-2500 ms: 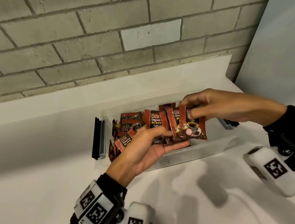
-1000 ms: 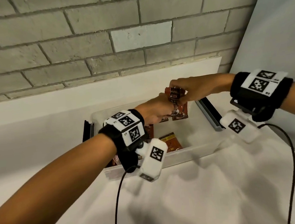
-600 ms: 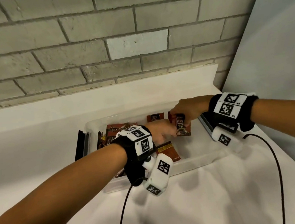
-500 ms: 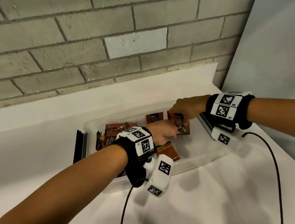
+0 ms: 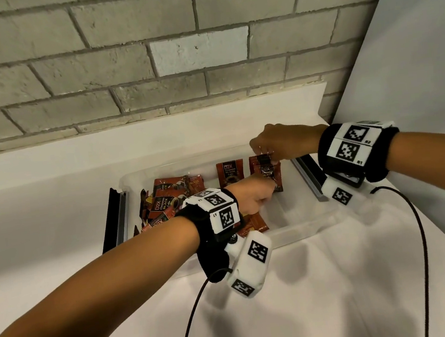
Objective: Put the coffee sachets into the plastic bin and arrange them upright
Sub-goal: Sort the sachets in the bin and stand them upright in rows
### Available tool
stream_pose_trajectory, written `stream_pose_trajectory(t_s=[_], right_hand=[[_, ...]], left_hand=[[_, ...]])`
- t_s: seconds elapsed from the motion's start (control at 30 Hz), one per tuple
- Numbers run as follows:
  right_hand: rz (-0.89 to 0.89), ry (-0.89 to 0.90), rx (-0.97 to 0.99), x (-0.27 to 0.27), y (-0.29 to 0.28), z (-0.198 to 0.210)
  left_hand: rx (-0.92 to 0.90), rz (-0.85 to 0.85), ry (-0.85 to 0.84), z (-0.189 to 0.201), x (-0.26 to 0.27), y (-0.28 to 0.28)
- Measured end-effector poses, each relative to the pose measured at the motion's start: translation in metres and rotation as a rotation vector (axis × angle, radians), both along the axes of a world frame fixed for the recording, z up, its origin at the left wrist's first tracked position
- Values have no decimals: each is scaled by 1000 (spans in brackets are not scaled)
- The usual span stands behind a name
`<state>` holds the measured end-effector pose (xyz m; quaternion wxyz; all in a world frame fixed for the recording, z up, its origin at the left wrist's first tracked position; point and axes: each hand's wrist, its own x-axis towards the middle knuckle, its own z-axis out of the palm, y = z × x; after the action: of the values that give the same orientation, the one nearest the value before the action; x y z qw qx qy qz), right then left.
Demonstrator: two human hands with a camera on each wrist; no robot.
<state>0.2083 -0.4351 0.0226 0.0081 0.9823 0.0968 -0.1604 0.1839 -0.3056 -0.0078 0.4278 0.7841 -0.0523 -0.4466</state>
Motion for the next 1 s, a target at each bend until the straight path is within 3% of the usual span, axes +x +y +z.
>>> stream_pose_trajectory(t_s=[0.2, 0.43, 0.7, 0.8, 1.0], right_hand=[[-13, 45, -59, -9, -2, -3], [-29, 86, 21, -11, -2, -7], [-71, 71, 45, -14, -3, -6], [-81, 51, 88, -14, -4, -2], [-85, 66, 175, -18, 3, 24]], left_hand=[[11, 35, 39, -4, 2, -1], [34, 0, 23, -2, -1, -1], [33, -148, -86, 4, 10, 11], [148, -349, -235, 13, 16, 20], [433, -828, -308, 28, 19, 30]])
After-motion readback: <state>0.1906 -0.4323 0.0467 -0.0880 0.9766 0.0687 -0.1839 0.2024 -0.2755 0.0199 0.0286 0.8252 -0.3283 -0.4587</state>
